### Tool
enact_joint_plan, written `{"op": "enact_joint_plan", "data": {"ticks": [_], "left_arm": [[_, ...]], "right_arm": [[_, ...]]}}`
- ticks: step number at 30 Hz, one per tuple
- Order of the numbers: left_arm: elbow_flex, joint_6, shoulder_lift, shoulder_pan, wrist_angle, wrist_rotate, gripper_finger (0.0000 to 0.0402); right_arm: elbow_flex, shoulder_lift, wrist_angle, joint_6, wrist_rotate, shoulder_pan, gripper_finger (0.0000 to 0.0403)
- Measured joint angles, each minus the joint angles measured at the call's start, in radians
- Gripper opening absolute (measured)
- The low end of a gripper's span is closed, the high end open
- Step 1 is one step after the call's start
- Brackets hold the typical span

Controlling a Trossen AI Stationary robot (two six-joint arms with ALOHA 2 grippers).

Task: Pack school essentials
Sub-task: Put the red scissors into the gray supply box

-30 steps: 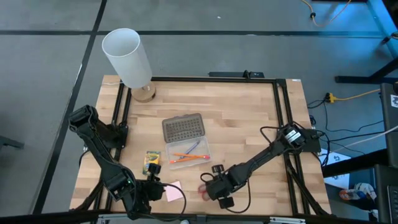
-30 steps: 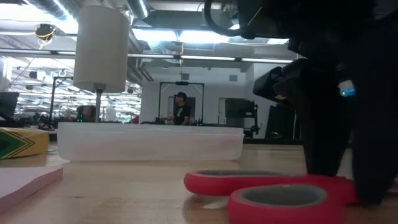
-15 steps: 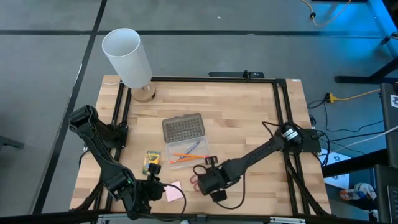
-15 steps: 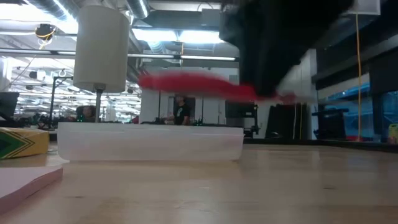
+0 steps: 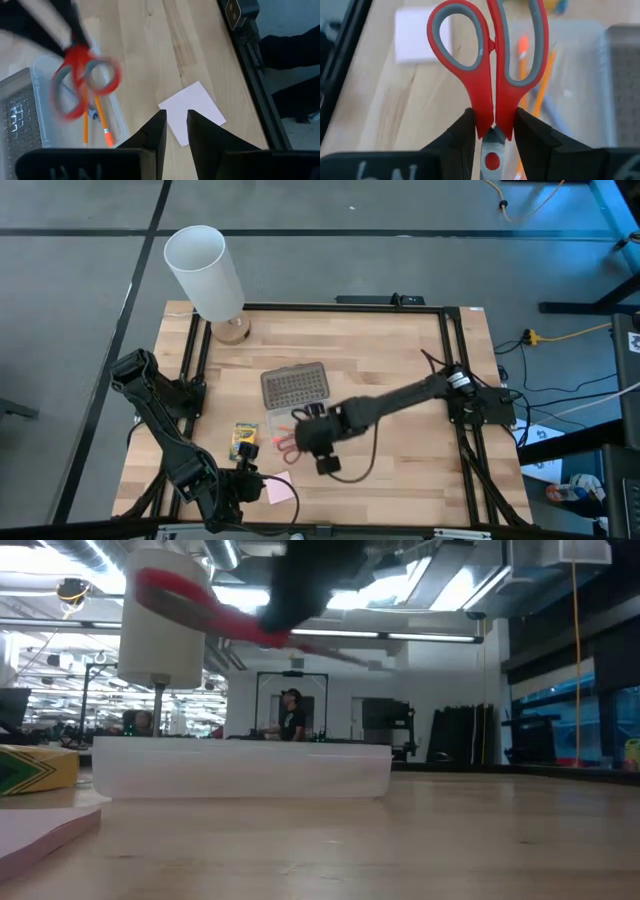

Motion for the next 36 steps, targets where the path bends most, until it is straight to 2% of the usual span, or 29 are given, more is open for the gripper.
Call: {"op": "enact_joint_plan", "data": {"ticks": [6,16,27,31,36], "left_arm": [[0.000,0.000,0.000,0.000,0.000,0.000,0.0070],[0.000,0.000,0.000,0.000,0.001,0.000,0.0070],[0.000,-0.001,0.000,0.000,0.001,0.000,0.0070],[0.000,-0.003,0.000,0.000,0.001,0.000,0.0070],[0.000,-0.004,0.000,0.000,0.001,0.000,0.0070]], "right_arm": [[-0.005,0.013,0.105,-0.021,-0.113,-0.067,0.0119],[-0.005,0.016,0.121,-0.025,-0.113,-0.128,0.0120],[-0.006,0.079,0.132,-0.020,-0.116,-0.161,0.0123],[-0.006,0.078,0.109,0.002,-0.118,-0.168,0.0146],[-0.006,0.077,0.107,0.002,-0.116,-0.174,0.0196]]}}
